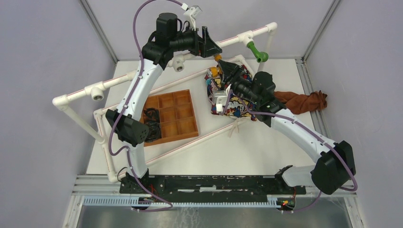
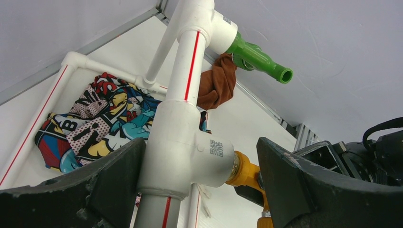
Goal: Install the water faucets
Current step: Install the water faucet onto the adaptor.
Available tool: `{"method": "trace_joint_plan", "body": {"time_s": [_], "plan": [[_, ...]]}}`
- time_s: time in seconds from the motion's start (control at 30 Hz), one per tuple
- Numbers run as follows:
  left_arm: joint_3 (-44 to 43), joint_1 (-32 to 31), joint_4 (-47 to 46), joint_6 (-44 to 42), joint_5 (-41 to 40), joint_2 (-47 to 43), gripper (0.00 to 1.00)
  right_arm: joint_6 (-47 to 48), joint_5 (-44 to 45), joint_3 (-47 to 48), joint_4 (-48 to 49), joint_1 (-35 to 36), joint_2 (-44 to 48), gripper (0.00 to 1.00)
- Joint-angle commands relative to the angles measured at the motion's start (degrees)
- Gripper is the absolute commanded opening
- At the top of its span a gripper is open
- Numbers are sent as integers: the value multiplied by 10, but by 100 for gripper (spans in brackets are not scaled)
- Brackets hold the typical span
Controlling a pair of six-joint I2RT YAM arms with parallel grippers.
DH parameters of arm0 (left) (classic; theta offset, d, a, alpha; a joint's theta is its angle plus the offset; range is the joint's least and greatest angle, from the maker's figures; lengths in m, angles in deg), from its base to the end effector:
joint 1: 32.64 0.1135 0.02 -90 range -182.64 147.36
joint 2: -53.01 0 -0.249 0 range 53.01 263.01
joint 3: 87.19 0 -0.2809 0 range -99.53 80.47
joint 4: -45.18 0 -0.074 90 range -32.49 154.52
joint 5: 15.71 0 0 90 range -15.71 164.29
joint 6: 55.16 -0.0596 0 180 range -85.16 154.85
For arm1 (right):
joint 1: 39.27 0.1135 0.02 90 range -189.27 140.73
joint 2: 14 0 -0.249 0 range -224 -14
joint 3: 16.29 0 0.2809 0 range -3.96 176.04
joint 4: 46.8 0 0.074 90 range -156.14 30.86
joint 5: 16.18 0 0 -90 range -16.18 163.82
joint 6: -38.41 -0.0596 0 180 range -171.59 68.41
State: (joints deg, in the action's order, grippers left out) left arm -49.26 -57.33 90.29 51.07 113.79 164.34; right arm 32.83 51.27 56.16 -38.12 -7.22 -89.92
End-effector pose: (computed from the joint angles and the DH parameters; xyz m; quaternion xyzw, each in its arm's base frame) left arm 0.4096 -0.2300 0.4592 0.2615 0.7262 -0.4518 0.4473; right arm 0.3001 0.2148 0.3497 -0.6382 0.2253 -0.2013 0.7081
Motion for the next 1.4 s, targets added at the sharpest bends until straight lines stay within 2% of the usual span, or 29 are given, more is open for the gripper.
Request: {"method": "trace_joint_plan", "body": {"time_s": [0.0,0.5,0.67,1.03,1.37], "plan": [[6,-42,70,16,128,-28,90,-56,20,17,25,-20,-24,0],[4,-43,69,11,138,-29,90,-211,-42,19,92,-55,-46,0],[6,-44,68,8,140,-29,90,-302,-42,0,143,-56,-45,0],[2,-47,68,10,133,-30,90,-436,-14,-71,272,-57,-47,0],[3,-47,68,9,131,-35,90,-607,45,-113,400,-53,-65,0]]}}
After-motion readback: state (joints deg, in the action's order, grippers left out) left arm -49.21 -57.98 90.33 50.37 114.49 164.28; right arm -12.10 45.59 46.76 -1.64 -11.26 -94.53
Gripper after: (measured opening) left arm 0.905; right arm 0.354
